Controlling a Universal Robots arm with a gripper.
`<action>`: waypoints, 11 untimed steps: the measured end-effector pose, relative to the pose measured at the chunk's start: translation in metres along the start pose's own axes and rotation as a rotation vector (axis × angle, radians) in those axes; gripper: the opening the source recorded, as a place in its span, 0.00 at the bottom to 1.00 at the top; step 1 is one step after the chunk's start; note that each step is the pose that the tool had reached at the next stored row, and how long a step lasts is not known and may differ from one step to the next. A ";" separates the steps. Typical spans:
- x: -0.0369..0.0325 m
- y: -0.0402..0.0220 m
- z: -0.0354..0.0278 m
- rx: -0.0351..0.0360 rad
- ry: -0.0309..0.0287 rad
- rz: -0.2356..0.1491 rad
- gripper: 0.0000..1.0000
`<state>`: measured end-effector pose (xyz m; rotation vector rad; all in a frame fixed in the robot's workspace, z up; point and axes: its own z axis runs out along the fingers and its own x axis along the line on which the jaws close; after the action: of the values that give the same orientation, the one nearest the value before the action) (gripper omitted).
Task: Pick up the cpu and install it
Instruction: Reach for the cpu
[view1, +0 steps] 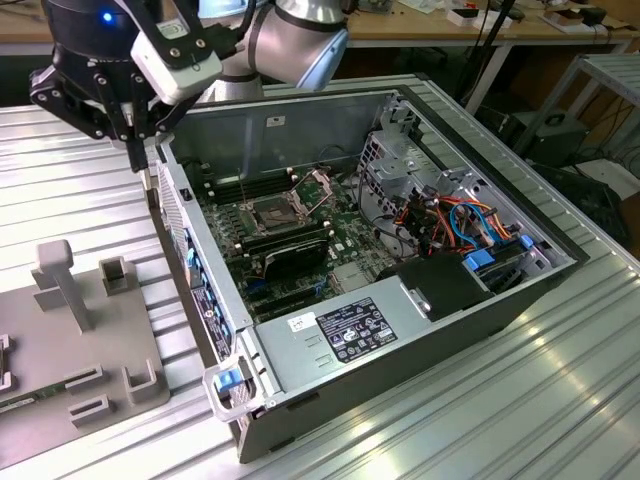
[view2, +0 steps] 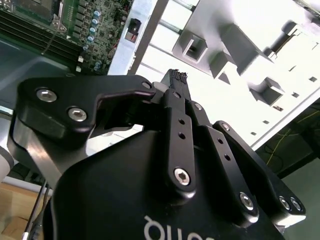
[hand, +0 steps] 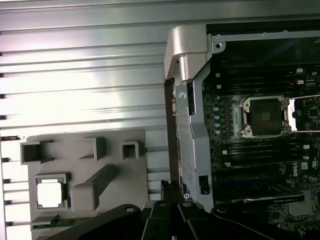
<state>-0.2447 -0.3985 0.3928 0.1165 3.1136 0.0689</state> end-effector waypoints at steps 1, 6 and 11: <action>0.0039 -0.0003 -0.0001 0.0000 0.0001 0.000 0.11; 0.0195 -0.0014 -0.0003 0.0000 0.0000 0.000 0.11; 0.0315 -0.0023 -0.0005 0.0000 0.0001 0.000 0.11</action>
<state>-0.2763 -0.3985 0.3924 0.1167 3.1137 0.0689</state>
